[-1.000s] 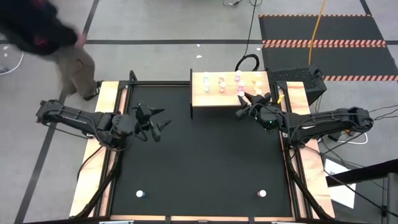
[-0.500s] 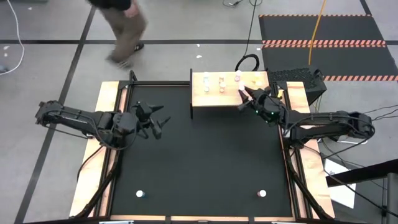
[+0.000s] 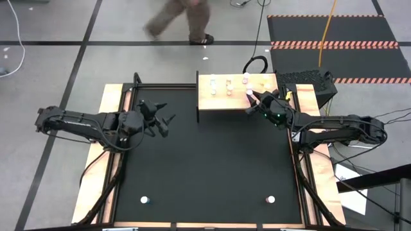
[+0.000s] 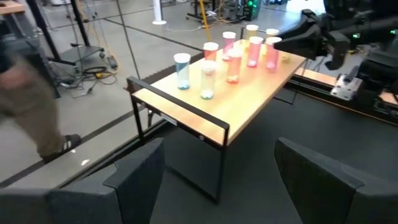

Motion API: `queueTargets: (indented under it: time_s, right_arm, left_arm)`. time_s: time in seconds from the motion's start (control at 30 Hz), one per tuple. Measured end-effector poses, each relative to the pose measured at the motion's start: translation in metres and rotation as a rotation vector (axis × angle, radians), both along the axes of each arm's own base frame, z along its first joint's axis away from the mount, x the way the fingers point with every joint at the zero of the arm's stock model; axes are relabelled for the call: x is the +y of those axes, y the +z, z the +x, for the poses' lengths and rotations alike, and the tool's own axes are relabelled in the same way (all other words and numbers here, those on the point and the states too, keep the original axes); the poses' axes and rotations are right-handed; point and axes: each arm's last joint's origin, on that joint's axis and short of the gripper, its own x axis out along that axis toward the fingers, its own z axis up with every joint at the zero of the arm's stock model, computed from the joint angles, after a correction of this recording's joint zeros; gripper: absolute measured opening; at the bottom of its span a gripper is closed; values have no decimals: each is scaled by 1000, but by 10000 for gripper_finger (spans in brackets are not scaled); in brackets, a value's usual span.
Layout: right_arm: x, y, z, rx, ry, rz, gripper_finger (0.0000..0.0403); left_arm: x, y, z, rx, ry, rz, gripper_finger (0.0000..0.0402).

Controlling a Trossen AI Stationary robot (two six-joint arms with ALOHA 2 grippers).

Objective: Pick and place medicine bottles onto shelf by color
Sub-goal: Put the pink pill bottle on the shelf aligned with the other pink pill bottles, then put the orange pill bottle on the shelf aligned with the other orange pill bottles

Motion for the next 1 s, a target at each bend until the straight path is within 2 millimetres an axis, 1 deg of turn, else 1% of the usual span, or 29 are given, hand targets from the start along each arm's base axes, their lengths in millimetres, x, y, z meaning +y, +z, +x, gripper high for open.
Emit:
queueTargets:
  time_s: [0.13,0.27,0.57,0.67,0.9,1.0]
  right_arm:
    - [0,-3,-1,-5,-8,39,118]
    - [0,-4,-1,0,-8,40,118]
    - [0,-4,-1,4,-8,41,123]
    - [0,-4,-1,4,-7,42,138]
    - [0,-3,0,-8,-6,38,188]
    - [0,-2,0,-17,-2,34,204]
  left_arm:
    - [4,0,0,-1,22,0,303]
    - [7,0,0,-8,39,-9,303]
    - [6,0,0,-9,26,-16,303]
    - [6,0,0,-12,22,-21,303]
    - [6,0,0,-25,19,-42,303]
    - [5,0,0,-28,18,-46,303]
